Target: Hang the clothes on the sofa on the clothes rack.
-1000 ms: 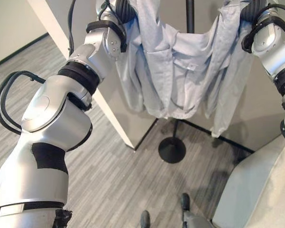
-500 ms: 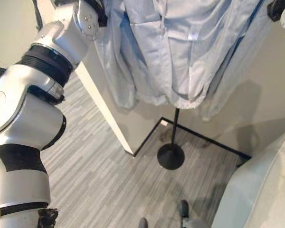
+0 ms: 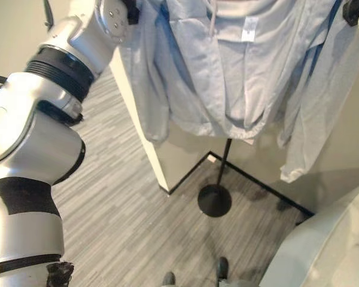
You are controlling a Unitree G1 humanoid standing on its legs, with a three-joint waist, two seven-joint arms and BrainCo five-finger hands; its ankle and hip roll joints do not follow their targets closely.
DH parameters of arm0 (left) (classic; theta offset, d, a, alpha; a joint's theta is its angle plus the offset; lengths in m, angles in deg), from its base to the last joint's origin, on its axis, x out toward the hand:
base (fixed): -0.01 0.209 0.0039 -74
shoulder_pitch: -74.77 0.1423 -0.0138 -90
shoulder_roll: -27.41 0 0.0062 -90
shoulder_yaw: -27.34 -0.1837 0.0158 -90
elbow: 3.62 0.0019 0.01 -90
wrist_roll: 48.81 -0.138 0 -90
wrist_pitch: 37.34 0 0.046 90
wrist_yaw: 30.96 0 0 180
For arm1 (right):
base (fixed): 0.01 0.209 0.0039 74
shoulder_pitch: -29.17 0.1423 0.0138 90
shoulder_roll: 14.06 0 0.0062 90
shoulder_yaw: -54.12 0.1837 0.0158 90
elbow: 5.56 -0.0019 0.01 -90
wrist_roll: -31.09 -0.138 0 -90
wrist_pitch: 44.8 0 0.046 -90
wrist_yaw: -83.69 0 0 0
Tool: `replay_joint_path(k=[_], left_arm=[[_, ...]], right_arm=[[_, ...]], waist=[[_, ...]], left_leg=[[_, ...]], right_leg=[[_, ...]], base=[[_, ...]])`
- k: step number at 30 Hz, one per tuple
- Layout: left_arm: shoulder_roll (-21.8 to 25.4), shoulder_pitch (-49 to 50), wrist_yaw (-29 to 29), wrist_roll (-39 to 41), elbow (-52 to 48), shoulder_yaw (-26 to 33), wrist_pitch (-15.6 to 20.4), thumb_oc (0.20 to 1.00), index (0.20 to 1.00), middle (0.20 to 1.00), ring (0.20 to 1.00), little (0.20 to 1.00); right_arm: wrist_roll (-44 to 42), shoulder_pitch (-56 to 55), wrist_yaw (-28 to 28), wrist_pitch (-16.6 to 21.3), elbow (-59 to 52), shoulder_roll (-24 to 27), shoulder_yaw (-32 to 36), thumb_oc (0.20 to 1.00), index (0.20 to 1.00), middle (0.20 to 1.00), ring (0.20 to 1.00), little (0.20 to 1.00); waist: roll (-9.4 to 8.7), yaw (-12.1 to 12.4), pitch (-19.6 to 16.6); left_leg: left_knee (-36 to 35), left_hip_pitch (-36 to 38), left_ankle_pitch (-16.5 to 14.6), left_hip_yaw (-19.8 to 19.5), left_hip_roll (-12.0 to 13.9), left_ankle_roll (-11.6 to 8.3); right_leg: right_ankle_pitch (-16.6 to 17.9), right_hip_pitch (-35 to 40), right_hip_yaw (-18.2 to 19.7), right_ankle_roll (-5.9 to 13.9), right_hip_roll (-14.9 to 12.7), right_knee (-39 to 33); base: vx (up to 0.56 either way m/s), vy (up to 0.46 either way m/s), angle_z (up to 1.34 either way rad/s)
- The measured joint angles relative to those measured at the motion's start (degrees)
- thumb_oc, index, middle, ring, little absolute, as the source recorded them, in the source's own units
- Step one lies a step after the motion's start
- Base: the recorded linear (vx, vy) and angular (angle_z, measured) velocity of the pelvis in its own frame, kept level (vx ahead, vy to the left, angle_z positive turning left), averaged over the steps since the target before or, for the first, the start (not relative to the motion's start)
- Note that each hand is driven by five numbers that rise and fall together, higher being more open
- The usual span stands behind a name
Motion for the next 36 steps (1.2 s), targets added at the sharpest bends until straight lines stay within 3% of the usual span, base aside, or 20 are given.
replay_joint_path(k=[1,2,3,4,5,7,10,12,14,16,18,19,21,22,23,26,28,29,32,36], left_arm=[[0.3,0.0,0.3,0.0,-0.1,0.0,0.0,0.200,0.200,0.200,0.200,0.200],[0.9,0.1,0.5,0.0,0.1,0.1,-0.1,0.200,0.200,0.200,0.200,0.200],[1.9,0.1,0.9,0.0,-0.1,1.0,-0.4,0.200,0.200,0.200,0.200,0.200],[3.2,0.5,1.2,0.1,-0.6,1.4,-0.4,0.200,0.200,0.200,0.200,0.200],[3.4,1.1,1.4,0.1,-0.6,0.8,-0.7,0.200,0.200,0.200,0.200,0.200],[4.1,1.8,1.7,0.1,-0.9,0.6,-1.1,0.200,0.200,0.200,0.200,0.200],[7.7,0.7,1.8,0.1,-0.7,0.6,-1.2,0.200,0.200,0.200,0.200,0.200],[9.4,0.3,1.8,0.1,-0.6,0.6,-1.5,0.200,0.200,0.200,0.200,0.200],[9.4,-0.3,1.8,0.0,-0.8,0.6,-1.6,0.200,0.200,0.200,0.200,0.200],[9.7,-1.0,1.8,0.0,-0.8,0.4,-1.7,0.200,0.200,0.200,0.200,0.200],[10.5,-2.1,1.8,-0.1,-1.3,-0.8,-1.6,0.200,0.200,0.200,0.200,0.200],[10.6,-2.5,1.7,-0.1,-1.3,-1.3,-1.7,0.200,0.200,0.200,0.200,0.200],[11.4,-4.1,1.7,-0.1,-0.8,-2.9,-1.7,0.200,0.200,0.200,0.200,0.200],[11.2,-4.5,1.7,-0.1,-0.7,-2.8,-1.6,0.200,0.200,0.200,0.200,0.200],[11.6,-4.4,1.7,-0.2,-0.5,-2.8,-1.6,0.200,0.200,0.200,0.200,0.200],[13.4,-3.9,1.6,-0.6,-2.6,-2.7,-1.7,0.200,0.200,0.200,0.200,0.200],[12.3,-3.2,1.6,-0.6,-4.2,-2.1,-1.2,0.200,0.200,0.200,0.200,0.200],[12.0,-1.8,0.1,-0.6,-5.9,-0.5,-0.6,0.200,0.200,0.200,0.200,0.200],[11.5,-1.7,-0.1,-0.6,-6.3,0.3,-0.1,0.200,0.200,0.200,0.200,0.200],[9.5,-1.1,0.0,-0.6,-7.4,0.9,0.0,0.200,0.200,0.200,0.200,0.200]], right_arm=[[0.2,0.0,0.2,0.0,0.2,-0.2,-0.2,0.200,0.200,0.200,0.200,0.200],[0.5,-0.1,0.5,-0.2,0.9,-1.1,-0.6,0.200,0.200,0.200,0.200,0.200],[0.6,-0.1,0.9,-0.6,1.8,-2.4,-0.8,0.200,0.200,0.200,0.200,0.200],[0.7,-1.5,1.5,-1.0,3.2,-4.4,-0.8,0.200,0.200,0.200,0.200,0.200],[0.7,-3.2,2.4,-1.4,3.5,-5.0,-0.3,0.200,0.200,0.200,0.200,0.200],[1.2,-3.3,2.5,-1.4,3.0,-4.6,3.0,0.200,0.200,0.200,0.200,0.200],[2.8,-3.3,2.8,-1.8,1.4,-4.6,2.5,0.200,0.200,0.200,0.200,0.200],[2.9,-3.4,3.6,-2.2,1.4,-4.1,2.7,0.200,0.200,0.200,0.200,0.200],[2.9,-3.4,3.8,-2.8,1.5,-2.4,3.5,0.200,0.200,0.200,0.200,0.200],[2.9,-3.4,3.8,-3.3,1.4,-1.4,4.2,0.200,0.200,0.200,0.200,0.200],[2.9,-3.8,3.8,-3.4,1.3,-0.8,4.9,0.200,0.200,0.200,0.200,0.200],[2.9,-4.0,3.8,-3.5,1.2,-0.4,5.0,0.200,0.200,0.200,0.200,0.200],[2.9,-4.0,3.8,-3.3,0.9,0.1,5.1,0.200,0.200,0.200,0.200,0.200],[2.9,-4.2,3.8,-3.4,0.7,0.2,5.2,0.200,0.200,0.200,0.200,0.200],[2.9,-4.2,3.8,-3.4,0.0,0.2,5.6,0.200,0.200,0.200,0.200,0.200],[3.8,-5.5,3.7,-2.9,-3.7,2.9,6.4,0.200,0.200,0.200,0.200,0.200],[4.1,-7.0,3.6,-3.9,-2.0,2.9,7.2,0.200,0.200,0.200,0.200,0.200],[4.5,-7.2,3.4,-3.4,-2.2,3.8,8.2,0.200,0.200,0.200,0.200,0.200],[4.5,-7.5,3.4,-3.1,-3.9,5.4,7.2,0.200,0.200,0.200,0.200,0.200],[4.4,-8.0,3.5,-3.2,-5.4,7.4,7.2,0.200,0.200,0.200,0.200,0.200]], waist=[[0.29,1.0,0.0],[1.70,2.6,0.0],[3.91,4.5,0.2],[3.05,4.6,1.0],[1.32,3.4,0.8],[1.33,3.8,1.1],[1.93,4.4,0.8],[2.03,4.3,0.6],[1.89,4.1,0.4],[3.15,3.9,0.4],[3.28,3.2,0.4],[3.37,2.8,0.4],[4.43,2.3,0.7],[4.72,1.3,0.9],[4.97,1.2,1.0],[4.52,-0.8,1.6],[1.19,-0.9,0.9],[0.53,-0.8,-0.7],[2.79,-0.8,-1.1],[3.41,-2.6,-1.1]], left_leg=[[-3.2,-1.8,0.4,0.8,-1.7,0.33],[-5.6,-1.9,-0.2,1.6,-1.6,0.11],[-6.7,-1.3,3.1,1.1,0.9,2.47],[-4.5,-1.4,5.1,1.6,1.7,3.29],[-2.8,-1.3,5.1,1.6,0.8,3.37],[-0.4,-1.1,4.6,0.9,0.1,2.15],[-1.1,1.4,4.8,2.6,0.2,3.37],[-0.7,2.8,3.6,6.1,-0.4,5.58],[0.3,3.4,1.8,6.7,-2.5,9.05],[0.6,3.5,2.9,7.6,-2.5,13.66],[0.7,3.6,3.2,8.0,-2.5,15.33],[0.8,3.7,2.7,7.9,-2.3,14.75],[0.5,4.1,2.4,7.9,-1.6,14.83],[-0.1,4.7,2.2,7.4,-1.0,14.70],[-1.4,5.8,2.0,7.4,-0.6,14.48],[-3.3,8.8,1.4,6.3,-0.8,12.76],[-3.5,12.4,0.0,5.6,-2.1,10.64],[-2.3,12.3,-1.9,4.1,-2.2,8.62],[-2.3,12.1,-2.7,2.6,2.1,7.07],[-5.8,13.4,-1.7,2.1,5.1,4.76]], right_leg=[[-1.1,-1.5,1.8,1.55,0.0,0.0],[-2.8,-2.4,2.5,3.29,1.7,0.6],[-4.2,-4.4,1.2,2.69,4.7,6.0],[-7.0,-6.2,0.4,2.30,5.0,16.1],[-10.9,-4.4,1.4,2.58,4.2,18.1],[-11.2,-0.2,2.5,1.42,3.9,11.4],[-10.6,3.9,2.7,3.04,3.2,6.1],[-12.5,2.9,2.1,5.30,0.7,11.2],[-12.9,1.5,2.4,6.75,-2.8,18.6],[-14.1,-1.8,2.7,8.62,-3.6,26.6],[-14.7,-3.8,2.1,9.07,-4.6,30.3],[-14.8,-3.8,1.9,8.94,-5.8,29.1],[-13.4,-1.8,1.8,9.84,-10.0,16.5],[-9.2,-1.6,2.3,9.98,-11.9,9.9],[-7.8,-2.5,2.6,10.56,-12.4,6.7],[-2.2,-2.1,2.3,10.78,-11.1,0.2],[-0.4,0.5,2.4,9.67,-9.3,1.7],[1.5,1.3,3.1,8.44,-8.1,1.8],[2.3,2.5,1.1,6.58,-3.8,0.5],[1.5,2.3,0.0,5.34,-0.9,0.5]], base=[[0.19,0.102,-0.44],[0.19,0.115,-1.05],[0.14,0.091,-1.25],[0.13,0.091,-0.75],[0.12,0.097,-0.15],[0.25,0.185,-0.06],[0.19,0.166,-0.65],[0.10,0.146,-0.42],[0.03,0.105,-0.05],[0.05,0.051,-0.01],[0.13,-0.059,0.04],[0.16,-0.120,-0.02],[0.13,-0.128,-0.13],[0.21,-0.189,-0.16],[0.22,-0.201,-0.15],[0.14,-0.174,0.24],[0.11,-0.166,0.43],[0.15,-0.248,0.25],[0.09,-0.145,0.11],[0.05,-0.074,0.01]])
